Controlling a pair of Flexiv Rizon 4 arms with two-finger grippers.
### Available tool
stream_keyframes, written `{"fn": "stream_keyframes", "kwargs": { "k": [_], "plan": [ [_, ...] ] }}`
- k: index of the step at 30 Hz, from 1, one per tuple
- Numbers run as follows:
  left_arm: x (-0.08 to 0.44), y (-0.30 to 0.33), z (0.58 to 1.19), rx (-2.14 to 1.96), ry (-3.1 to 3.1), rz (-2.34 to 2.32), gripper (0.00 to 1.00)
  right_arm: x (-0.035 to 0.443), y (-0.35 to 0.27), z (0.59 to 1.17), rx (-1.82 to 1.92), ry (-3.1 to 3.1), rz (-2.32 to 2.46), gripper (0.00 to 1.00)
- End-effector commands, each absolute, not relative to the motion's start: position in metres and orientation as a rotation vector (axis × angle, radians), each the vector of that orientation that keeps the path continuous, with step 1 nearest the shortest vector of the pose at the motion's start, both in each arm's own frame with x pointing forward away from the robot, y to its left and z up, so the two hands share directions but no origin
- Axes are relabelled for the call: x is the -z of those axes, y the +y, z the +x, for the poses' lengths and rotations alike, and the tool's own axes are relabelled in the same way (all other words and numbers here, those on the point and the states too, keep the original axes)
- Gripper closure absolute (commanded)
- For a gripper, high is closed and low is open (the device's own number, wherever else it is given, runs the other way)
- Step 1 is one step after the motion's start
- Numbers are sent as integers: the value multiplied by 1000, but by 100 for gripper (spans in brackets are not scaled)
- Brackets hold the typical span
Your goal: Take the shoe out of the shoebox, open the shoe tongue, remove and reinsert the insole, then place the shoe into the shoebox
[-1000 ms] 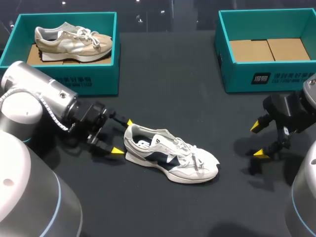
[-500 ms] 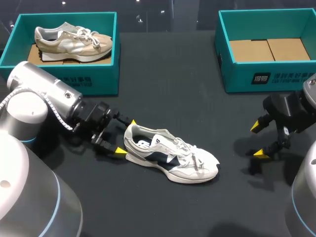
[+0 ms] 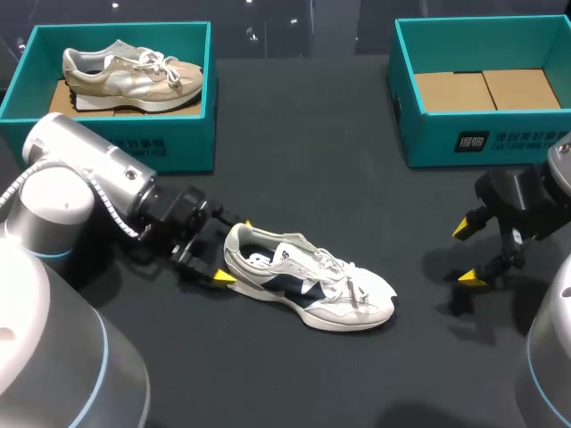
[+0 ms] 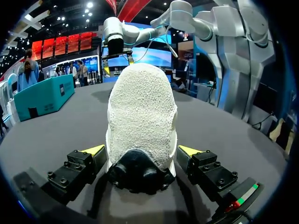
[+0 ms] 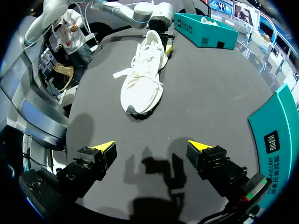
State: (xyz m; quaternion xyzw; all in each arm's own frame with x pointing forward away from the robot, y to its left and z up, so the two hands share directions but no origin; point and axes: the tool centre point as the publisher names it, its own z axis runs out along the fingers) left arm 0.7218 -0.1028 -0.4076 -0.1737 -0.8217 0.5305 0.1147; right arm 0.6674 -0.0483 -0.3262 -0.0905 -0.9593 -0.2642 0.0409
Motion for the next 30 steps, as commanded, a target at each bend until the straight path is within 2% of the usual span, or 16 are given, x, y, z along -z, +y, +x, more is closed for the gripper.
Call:
{"fn": "stream_keyframes", "kwargs": {
  "k": [1,22,23,24,27,30],
  "plan": [
    [409,-106,720,-1555,-2407,-509,0,326,-49,666,807,-2940,-278,0],
    [415,-119,712,-1563,-2391,-436,0,326,-49,666,807,-2940,-278,0],
    [416,-119,711,-1561,-2388,-435,11,326,-49,666,807,-2940,-278,0],
    [416,-119,711,-1560,-2387,-435,35,326,-49,666,807,-2940,-278,0],
    [417,-119,710,-1560,-2383,-431,100,326,-49,666,807,-2940,-278,0],
    [417,-119,710,-1561,-2384,-429,100,326,-49,666,807,-2940,-278,0]
  ]
}}
